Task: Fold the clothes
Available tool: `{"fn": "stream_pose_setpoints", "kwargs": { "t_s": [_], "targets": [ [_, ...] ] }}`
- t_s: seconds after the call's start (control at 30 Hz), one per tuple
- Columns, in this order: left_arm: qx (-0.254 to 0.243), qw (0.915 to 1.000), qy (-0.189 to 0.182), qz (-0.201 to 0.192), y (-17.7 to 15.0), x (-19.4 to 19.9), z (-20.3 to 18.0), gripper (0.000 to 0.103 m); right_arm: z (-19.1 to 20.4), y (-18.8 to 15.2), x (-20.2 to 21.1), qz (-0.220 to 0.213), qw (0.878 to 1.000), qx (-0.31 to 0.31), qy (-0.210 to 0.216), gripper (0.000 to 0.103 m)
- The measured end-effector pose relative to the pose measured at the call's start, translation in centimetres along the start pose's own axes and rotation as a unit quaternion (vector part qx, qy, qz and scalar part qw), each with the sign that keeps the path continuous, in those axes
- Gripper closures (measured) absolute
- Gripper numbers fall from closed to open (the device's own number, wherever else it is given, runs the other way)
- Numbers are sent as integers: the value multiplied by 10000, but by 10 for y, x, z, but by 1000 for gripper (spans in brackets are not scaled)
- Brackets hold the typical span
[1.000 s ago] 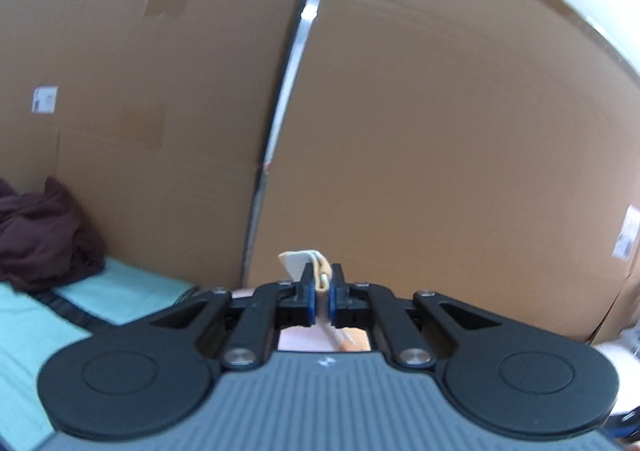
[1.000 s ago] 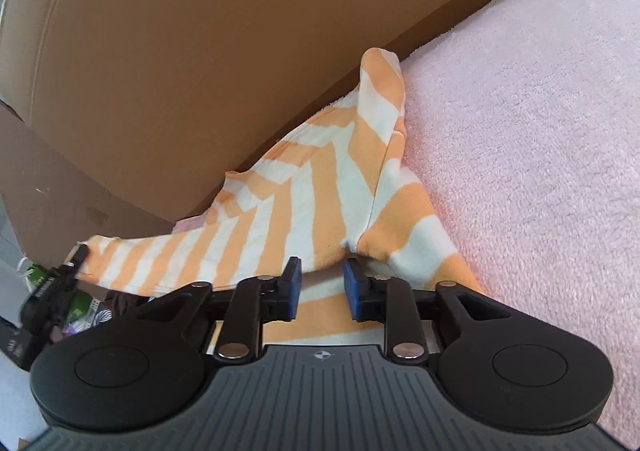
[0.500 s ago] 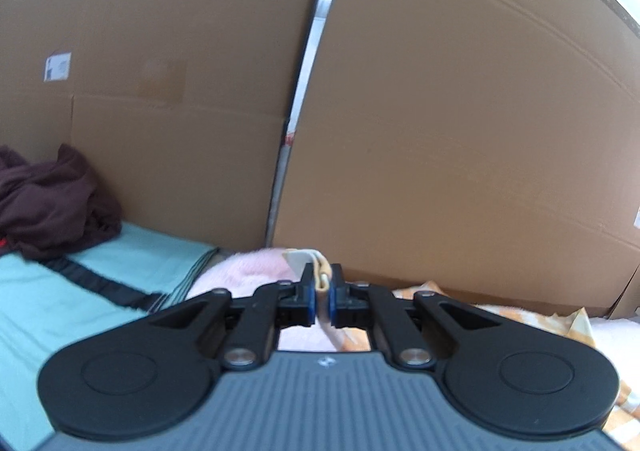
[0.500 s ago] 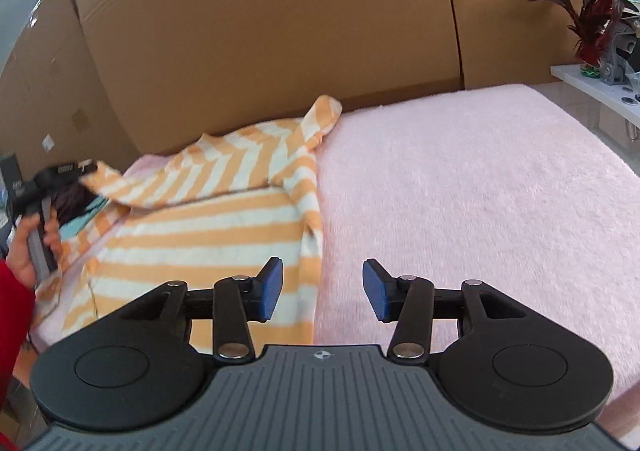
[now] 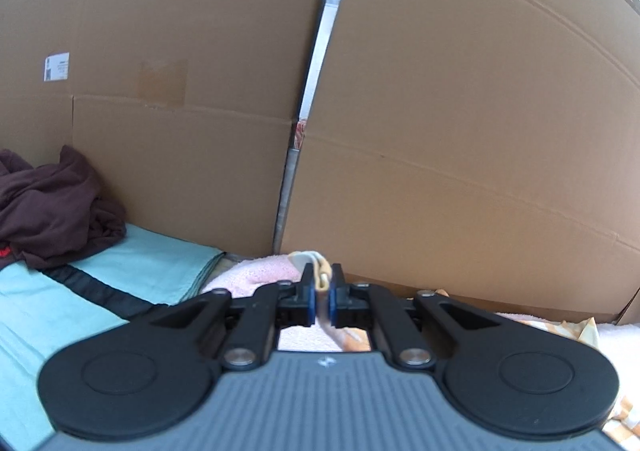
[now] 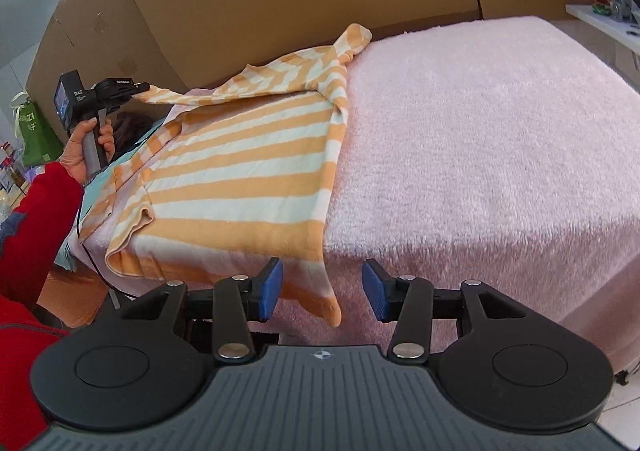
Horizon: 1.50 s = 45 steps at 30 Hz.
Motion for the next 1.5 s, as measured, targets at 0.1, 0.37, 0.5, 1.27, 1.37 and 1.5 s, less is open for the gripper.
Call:
{"fn": "stream_pose_setpoints", "kwargs": {
  "t_s": [0.1,0.37,0.5,1.27,1.37,1.5],
  "targets": [
    [6,10000,-12,9,6,-2,-4,102,-1,-4,-11,-3,9994,-278,228,54],
    [-7,10000,14,-1,22,-12,-7,102,13,5,-5,-267,9971,-269,664,97],
    [53,9999,87,-29,33,-16,-3,102,31,10,-5,-342,9959,-2,840,97],
    [97,9977,666,60,36,-44,34,102,97,5,-34,74,9843,856,1544,93],
    [30,9978,668,29,36,-41,35,101,100,-7,-41,422,9821,1266,1327,91],
    [37,9975,703,60,35,-38,39,101,98,-15,-38,711,9772,1577,1235,88]
  ]
}}
Point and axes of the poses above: each gripper's, at about its wrist camera, not at the fingertips, and x roughly against the way its jaws point, z to its left, y to its top, the point moved 8 cm from there along -x, roughly the way its jaws point, and after that the axes turned 1 degree about -z, right-handed, at the moved point
